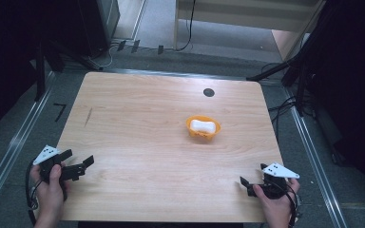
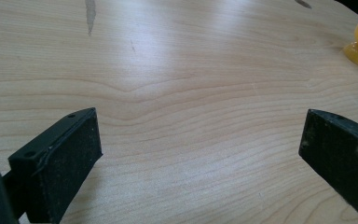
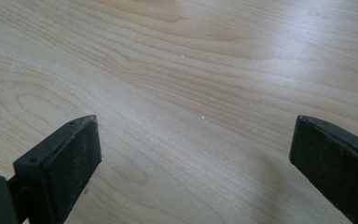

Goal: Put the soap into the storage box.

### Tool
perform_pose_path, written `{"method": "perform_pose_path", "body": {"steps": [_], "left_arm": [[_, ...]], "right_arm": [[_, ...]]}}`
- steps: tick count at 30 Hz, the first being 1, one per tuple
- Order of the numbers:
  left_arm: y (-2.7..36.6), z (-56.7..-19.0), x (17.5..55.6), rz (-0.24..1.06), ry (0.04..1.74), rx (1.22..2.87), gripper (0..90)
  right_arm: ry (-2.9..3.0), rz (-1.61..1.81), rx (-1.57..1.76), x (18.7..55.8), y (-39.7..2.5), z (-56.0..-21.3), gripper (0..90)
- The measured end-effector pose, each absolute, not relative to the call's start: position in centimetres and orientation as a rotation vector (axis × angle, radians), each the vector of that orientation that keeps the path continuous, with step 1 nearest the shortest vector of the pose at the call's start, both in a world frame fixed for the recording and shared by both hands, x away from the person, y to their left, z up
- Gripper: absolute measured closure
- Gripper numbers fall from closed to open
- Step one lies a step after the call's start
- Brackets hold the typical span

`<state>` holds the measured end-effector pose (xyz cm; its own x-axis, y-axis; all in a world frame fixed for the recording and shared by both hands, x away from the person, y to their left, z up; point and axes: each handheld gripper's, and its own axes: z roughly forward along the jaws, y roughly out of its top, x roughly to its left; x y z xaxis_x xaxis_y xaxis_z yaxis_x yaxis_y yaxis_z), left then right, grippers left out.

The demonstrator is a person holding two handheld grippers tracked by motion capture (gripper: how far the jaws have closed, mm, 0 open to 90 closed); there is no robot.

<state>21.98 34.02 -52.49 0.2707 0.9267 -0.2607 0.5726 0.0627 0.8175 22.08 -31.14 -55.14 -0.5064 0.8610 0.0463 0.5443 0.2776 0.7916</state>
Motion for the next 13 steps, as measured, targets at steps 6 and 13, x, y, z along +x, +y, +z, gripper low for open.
{"method": "perform_pose_path", "body": {"steps": [6, 13], "left_arm": [[34.00, -52.49, 22.01, 0.481, 1.410, 1.622, 0.0], [33.98, -52.49, 22.04, 0.479, 1.409, 1.626, 0.0]], "right_arm": [[2.157, 1.098, 1.273, 22.10, -31.15, -55.14, 2.4], [2.146, 1.090, 1.285, 22.16, -31.13, -55.16, 2.5]]}}
